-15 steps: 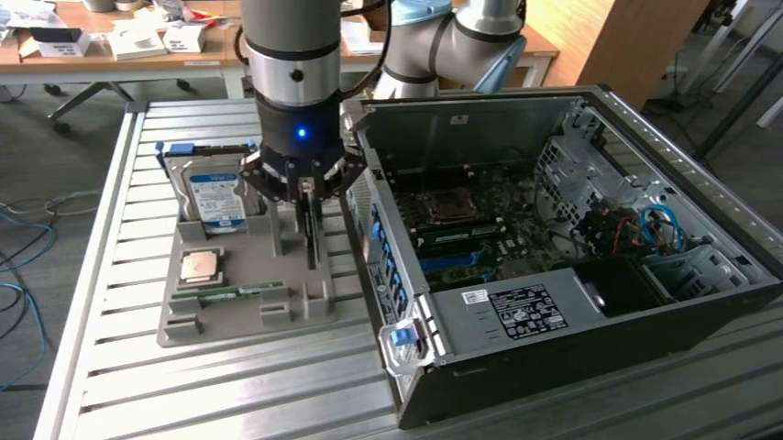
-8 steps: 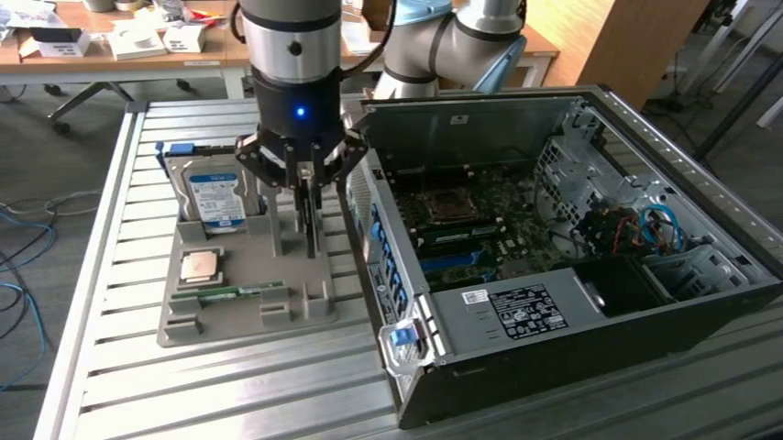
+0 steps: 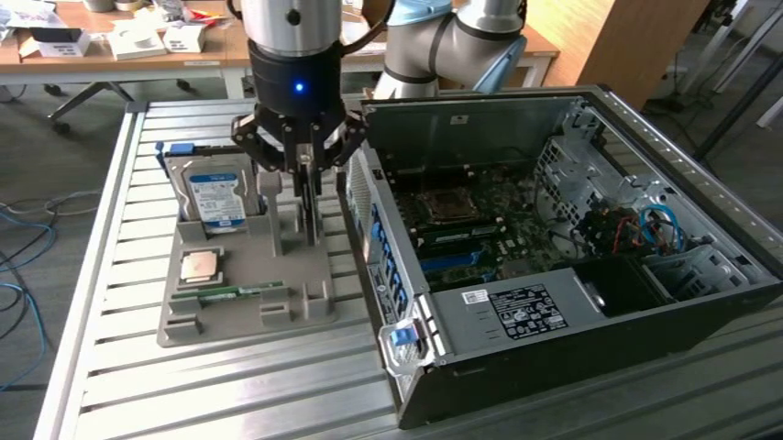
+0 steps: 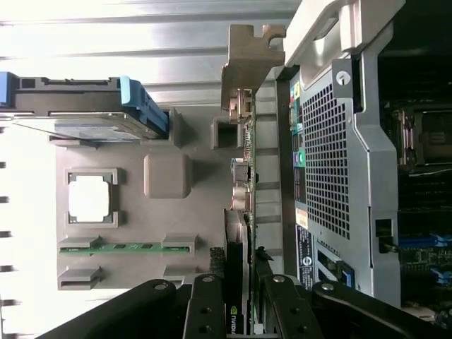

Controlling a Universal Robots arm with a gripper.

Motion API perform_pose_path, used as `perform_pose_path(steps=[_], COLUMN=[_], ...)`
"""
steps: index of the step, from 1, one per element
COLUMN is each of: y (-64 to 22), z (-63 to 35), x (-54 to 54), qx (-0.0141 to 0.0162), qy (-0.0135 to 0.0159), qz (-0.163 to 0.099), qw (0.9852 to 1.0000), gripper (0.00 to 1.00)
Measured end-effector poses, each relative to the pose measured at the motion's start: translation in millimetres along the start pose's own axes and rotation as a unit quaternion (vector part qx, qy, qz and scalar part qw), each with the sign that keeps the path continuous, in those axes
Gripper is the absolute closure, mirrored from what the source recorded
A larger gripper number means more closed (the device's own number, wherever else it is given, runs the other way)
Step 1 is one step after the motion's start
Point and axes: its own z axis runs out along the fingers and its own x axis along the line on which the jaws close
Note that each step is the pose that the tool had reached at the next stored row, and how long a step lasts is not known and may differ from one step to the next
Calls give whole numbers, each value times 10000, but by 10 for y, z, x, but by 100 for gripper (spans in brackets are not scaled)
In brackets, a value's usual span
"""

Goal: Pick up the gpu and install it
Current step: 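Pick up the gpu and move the gpu toward the slot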

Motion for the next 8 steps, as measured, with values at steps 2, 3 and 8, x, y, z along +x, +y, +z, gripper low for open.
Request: perform_pose_path(steps=[2,3,8], y=[4,5,16], z=[-59,-90,-258], x=[-1,-2,-6], qx=[-8,-11,-31], qy=[0,0,-1], qz=[0,0,0], qw=[10000,10000,10000], gripper=[73,73,73])
